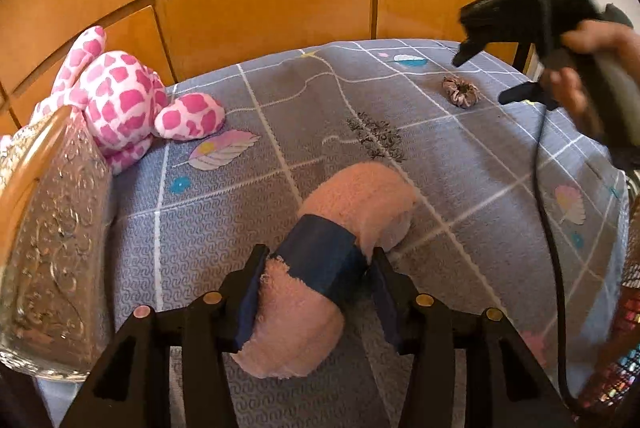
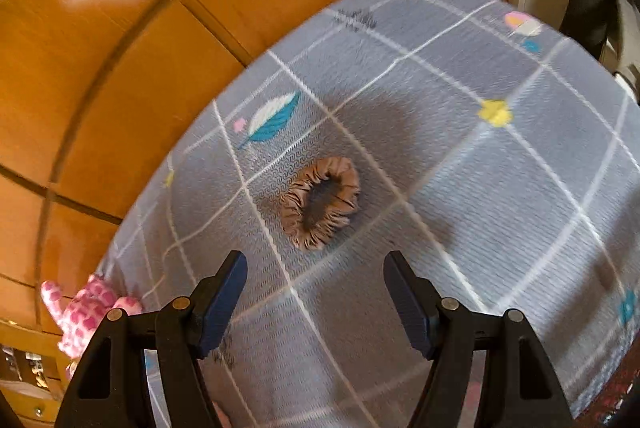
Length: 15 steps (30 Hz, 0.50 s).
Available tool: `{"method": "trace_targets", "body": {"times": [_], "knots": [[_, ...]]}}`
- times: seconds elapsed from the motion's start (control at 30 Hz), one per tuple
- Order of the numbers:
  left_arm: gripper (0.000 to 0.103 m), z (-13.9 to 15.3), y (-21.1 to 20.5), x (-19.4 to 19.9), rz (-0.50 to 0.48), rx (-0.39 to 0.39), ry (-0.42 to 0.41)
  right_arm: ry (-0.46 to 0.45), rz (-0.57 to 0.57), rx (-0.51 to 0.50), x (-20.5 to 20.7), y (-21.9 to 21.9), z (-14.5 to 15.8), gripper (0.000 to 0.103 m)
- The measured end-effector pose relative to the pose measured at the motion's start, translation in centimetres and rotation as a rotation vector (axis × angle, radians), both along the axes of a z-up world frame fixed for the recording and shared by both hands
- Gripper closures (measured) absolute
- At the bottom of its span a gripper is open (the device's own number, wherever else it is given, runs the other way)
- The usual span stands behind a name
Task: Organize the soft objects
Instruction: 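Grasp the pink rolled towel with the left tool while the right tool grasps the brown scrunchie, then release the pink towel into the gold tray while the right tool carries the scrunchie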
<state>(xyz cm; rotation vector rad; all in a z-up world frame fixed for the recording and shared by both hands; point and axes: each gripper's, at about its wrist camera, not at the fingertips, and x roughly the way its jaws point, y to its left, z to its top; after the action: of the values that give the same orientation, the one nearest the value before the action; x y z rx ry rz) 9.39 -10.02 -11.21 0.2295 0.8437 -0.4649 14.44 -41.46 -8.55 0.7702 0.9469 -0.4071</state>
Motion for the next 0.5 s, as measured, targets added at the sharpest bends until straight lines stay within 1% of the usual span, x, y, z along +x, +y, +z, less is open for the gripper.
{"method": "trace_targets", "body": {"times": [0.07,0.17,0.23,0.27,0.3,0.33,0.37,0.4,0.43,0.5], "knots": [[0.051,-0.2,0.2,0.3,0.001,-0.009,0.010,0.018,-0.015,-0.009,1.3,-0.3,-0.8,0.031],[0.050,-0.3,0.3,0.4,0.003,-0.012,0.012,0.032,-0.034,-0.061,2.7,-0.3,-2.0,0.031],[0.048,-0.3,0.0,0.4,0.003,-0.004,0.012,0.077,-0.012,-0.097,3.6,-0.3,-2.9,0.031],[0.048,-0.4,0.0,0.3,0.003,-0.001,0.008,0.078,-0.006,-0.116,3.8,-0.3,-2.8,0.031],[0.047,-0.3,0.0,0.3,0.002,-0.002,0.006,0.080,0.013,-0.160,4.1,0.0,-2.7,0.031],[0.047,-0.3,0.0,0.2,0.002,-0.003,0.002,0.088,0.028,-0.187,4.2,0.2,-2.8,0.040],[0.047,-0.4,0.0,0.3,0.002,-0.006,0.001,0.112,0.041,-0.237,4.4,0.5,-2.8,0.065],[0.047,-0.5,0.1,0.3,0.001,-0.008,0.000,0.135,0.049,-0.281,4.5,0.8,-2.7,0.078],[0.047,-0.5,0.1,0.3,0.001,-0.009,0.000,0.142,0.063,-0.292,4.5,1.0,-2.7,0.084],[0.047,-0.5,0.0,0.2,0.001,-0.005,-0.005,0.130,0.083,-0.264,4.5,1.1,-2.6,0.087]]}}
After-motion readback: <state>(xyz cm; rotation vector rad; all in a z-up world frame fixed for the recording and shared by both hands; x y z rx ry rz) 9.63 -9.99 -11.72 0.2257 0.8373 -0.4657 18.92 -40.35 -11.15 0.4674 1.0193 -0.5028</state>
